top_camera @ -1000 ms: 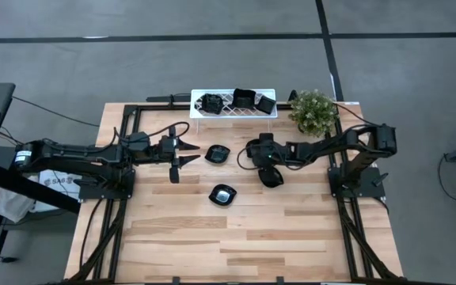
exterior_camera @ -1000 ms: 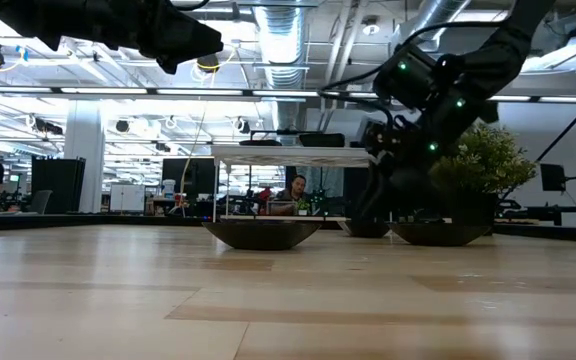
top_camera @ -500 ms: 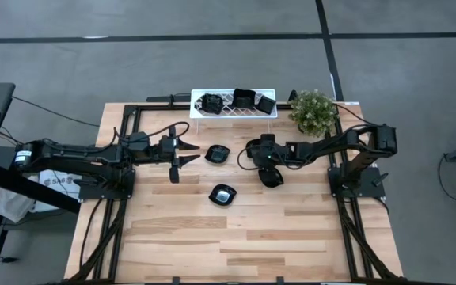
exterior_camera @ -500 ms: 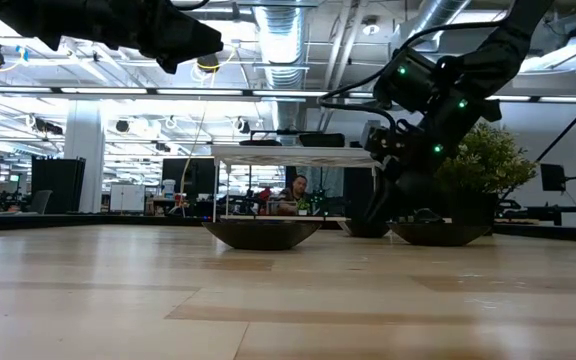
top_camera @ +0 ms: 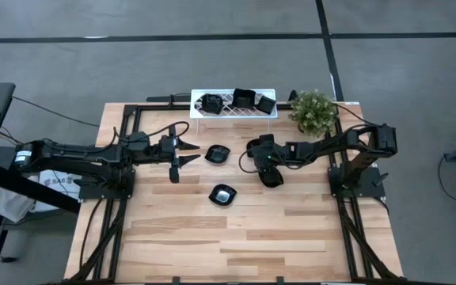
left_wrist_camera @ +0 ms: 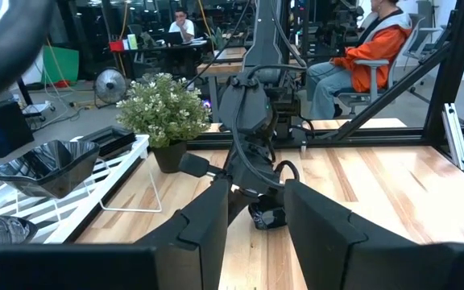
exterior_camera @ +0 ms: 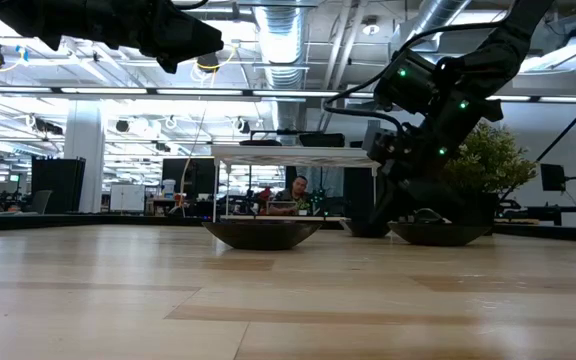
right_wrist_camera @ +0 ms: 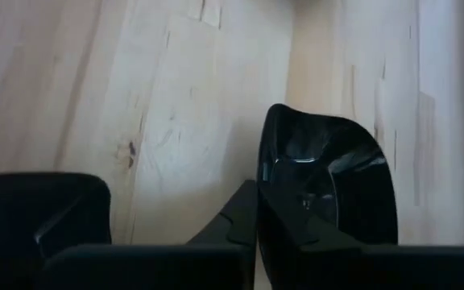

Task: Pick & Place Mini shaped plates
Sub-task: Stack the black leaf-shaped plate on top of the black leaf-shaped plate on the shelf

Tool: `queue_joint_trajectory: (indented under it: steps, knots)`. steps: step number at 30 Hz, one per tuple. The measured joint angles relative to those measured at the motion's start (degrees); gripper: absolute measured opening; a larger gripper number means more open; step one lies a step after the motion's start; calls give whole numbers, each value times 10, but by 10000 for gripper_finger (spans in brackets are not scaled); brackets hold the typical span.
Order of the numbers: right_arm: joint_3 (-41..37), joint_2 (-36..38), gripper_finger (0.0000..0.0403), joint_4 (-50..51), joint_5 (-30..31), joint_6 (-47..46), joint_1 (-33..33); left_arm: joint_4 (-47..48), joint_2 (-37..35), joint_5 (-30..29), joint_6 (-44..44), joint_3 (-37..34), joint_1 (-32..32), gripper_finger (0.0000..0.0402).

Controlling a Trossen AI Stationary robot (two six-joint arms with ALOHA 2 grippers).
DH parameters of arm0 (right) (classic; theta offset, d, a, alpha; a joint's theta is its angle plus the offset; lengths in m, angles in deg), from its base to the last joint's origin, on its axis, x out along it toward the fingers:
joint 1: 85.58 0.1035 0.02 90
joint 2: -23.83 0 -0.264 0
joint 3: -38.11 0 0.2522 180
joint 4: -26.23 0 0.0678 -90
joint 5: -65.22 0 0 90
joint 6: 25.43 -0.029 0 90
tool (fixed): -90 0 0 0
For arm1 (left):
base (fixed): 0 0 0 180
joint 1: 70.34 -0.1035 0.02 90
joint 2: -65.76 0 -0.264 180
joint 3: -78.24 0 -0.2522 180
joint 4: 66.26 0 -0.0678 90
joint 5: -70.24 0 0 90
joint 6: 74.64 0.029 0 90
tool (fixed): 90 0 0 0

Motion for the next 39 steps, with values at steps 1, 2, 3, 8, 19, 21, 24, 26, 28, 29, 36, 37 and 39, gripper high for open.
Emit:
queue_joint_trajectory:
  steps: [1, 2, 3, 8, 19, 21, 24, 26, 28, 29, 36, 37, 39]
  knots:
    - [0, 0, 6, 0, 0, 5, 0, 0, 0, 0, 0, 0, 0, 127]
    - [0, 0, 8, 1, 0, 5, 0, 0, 0, 0, 0, 0, 0, 127]
    - [0, 0, 8, 3, 0, 7, 0, 0, 0, 0, 0, 0, 0, 127]
    - [14, 0, 3, 27, 3, 26, 4, -1, 0, 0, 0, 0, 0, 127]
    - [76, 0, 1, 72, 63, 61, 68, -1, 1, 4, 0, 0, 2, 127]
    - [85, 0, 1, 71, 63, 70, 86, 2, 9, 13, 11, 0, 8, 127]
    - [100, 0, 1, 70, 63, 88, 114, 2, 33, 21, 72, 0, 25, 127]
    - [111, 0, 0, 71, 63, 94, 133, 3, 58, 21, 137, 0, 41, 127]
    - [121, 0, 0, 70, 62, 97, 152, -5, 91, 20, 208, 0, 59, 127]
    - [125, 0, 0, 70, 62, 97, 161, -6, 107, 17, 244, 0, 68, 127]
    - [141, 0, 0, 70, 11, 125, 206, -94, 209, -59, 429, -1, 107, 127]
    - [143, 0, 0, 70, 9, 127, 210, -105, 219, -62, 442, -1, 108, 127]
    - [147, 0, 0, 70, 5, 126, 216, -120, 233, -66, 462, -1, 111, 127]
